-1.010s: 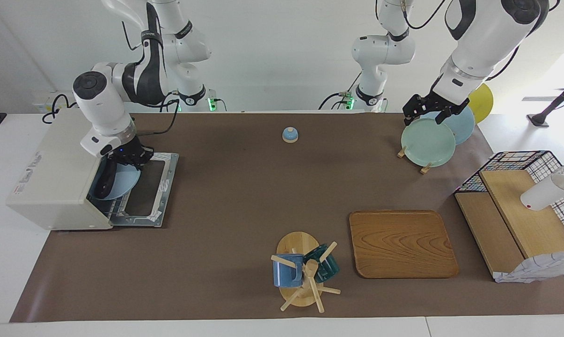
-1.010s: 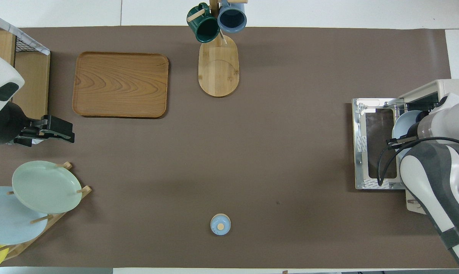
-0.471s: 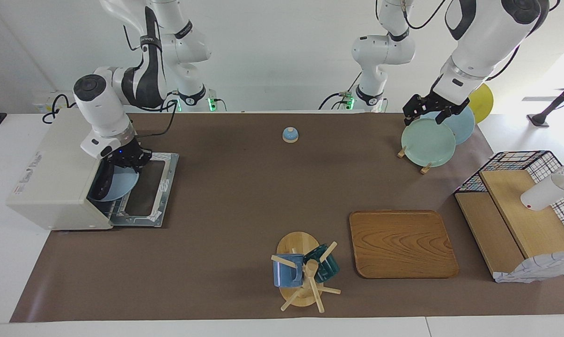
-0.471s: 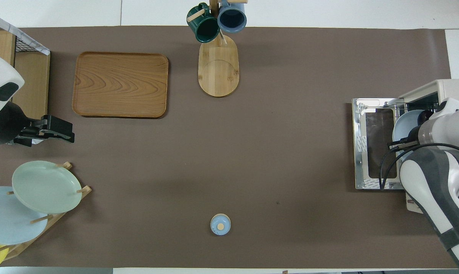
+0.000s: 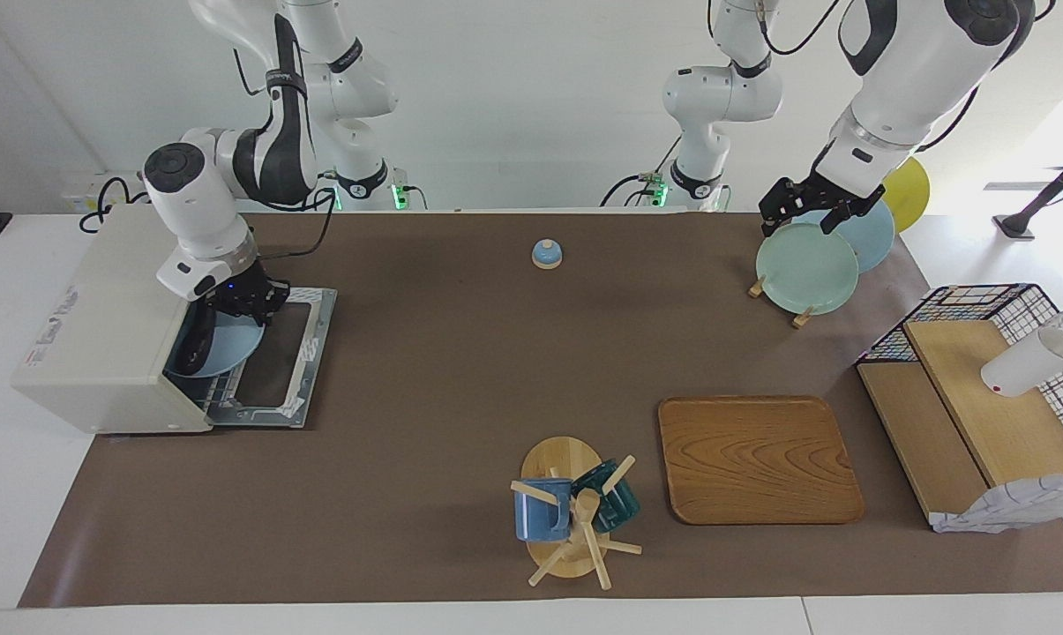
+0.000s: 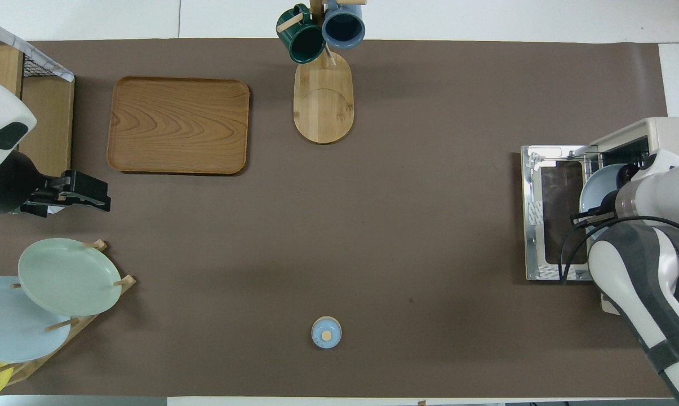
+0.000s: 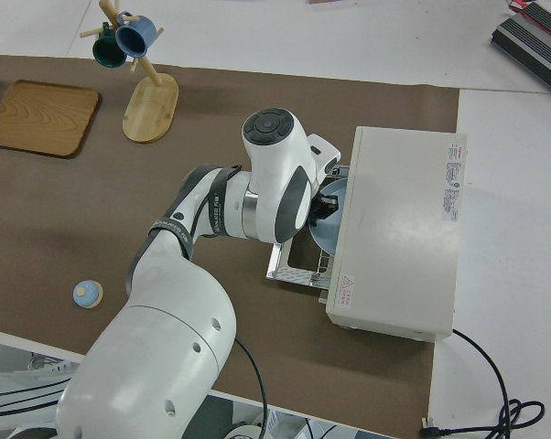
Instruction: Put eggplant into oven
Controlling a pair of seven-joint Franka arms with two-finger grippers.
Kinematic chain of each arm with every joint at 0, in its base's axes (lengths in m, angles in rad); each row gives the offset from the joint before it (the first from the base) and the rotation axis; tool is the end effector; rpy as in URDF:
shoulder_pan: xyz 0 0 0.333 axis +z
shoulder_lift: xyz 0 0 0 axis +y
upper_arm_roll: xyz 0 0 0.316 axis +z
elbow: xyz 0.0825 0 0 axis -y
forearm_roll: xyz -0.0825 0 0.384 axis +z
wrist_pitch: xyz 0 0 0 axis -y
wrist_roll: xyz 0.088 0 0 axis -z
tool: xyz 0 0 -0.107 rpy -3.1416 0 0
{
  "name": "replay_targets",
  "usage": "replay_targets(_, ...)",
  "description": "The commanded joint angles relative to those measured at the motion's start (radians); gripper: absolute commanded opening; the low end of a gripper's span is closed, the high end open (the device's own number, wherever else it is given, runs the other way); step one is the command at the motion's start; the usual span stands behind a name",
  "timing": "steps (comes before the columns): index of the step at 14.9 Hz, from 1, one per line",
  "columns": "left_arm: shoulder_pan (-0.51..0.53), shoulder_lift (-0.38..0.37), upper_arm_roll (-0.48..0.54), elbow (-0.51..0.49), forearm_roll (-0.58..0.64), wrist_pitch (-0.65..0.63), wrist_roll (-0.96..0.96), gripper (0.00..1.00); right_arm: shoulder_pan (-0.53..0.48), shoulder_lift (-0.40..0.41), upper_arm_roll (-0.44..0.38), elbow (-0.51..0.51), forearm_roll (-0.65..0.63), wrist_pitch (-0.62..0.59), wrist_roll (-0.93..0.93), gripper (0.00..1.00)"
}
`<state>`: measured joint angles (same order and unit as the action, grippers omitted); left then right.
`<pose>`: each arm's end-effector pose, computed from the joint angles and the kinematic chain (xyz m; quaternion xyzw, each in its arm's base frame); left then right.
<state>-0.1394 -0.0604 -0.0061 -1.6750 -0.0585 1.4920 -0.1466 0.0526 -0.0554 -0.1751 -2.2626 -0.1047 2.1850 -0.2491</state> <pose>0.5183 -0.0828 0.6022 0.9977 0.0001 -0.0648 0.0198 0.5042 -0.0663 0.3820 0.9948 0.0940 -0.0181 0.0349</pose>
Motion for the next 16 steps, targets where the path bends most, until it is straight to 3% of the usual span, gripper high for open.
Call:
replay_targets(1,0.009,0.004,-0.008,0.020,0.017,-0.024,0.009,1.00,-0.017,-0.014,0.011,-0.012,-0.013,0.007,-0.022,0.37)
replay_targets(5,0.009,0.004,-0.008,0.020,0.017,-0.024,0.009,1.00,-0.013,0.003,0.020,0.073,-0.001,-0.097,-0.032,0.37)
replay_targets(7,0.009,0.004,-0.008,0.021,0.017,-0.024,0.009,1.00,0.044,0.028,0.022,0.145,0.003,-0.152,-0.001,0.36)
replay_targets(8,0.011,0.004,-0.008,0.020,0.017,-0.024,0.009,1.00,0.067,0.034,0.022,0.153,0.004,-0.140,0.045,0.27)
replay_targets(9,0.011,0.004,-0.008,0.020,0.017,-0.024,0.009,1.00,0.106,0.035,0.022,0.146,0.004,-0.108,0.133,0.09)
replay_targets(10,0.011,0.004,-0.008,0.020,0.017,-0.024,0.009,1.00,0.146,0.037,0.022,0.132,0.005,-0.075,0.214,0.00)
replay_targets(13,0.009,0.004,-0.008,0.020,0.017,-0.024,0.009,1.00,0.226,0.107,0.022,0.088,0.004,0.046,0.353,0.00)
replay_targets(16,0.011,0.004,-0.008,0.020,0.017,-0.024,0.009,1.00,0.198,0.140,0.022,0.049,-0.001,0.104,0.346,0.00)
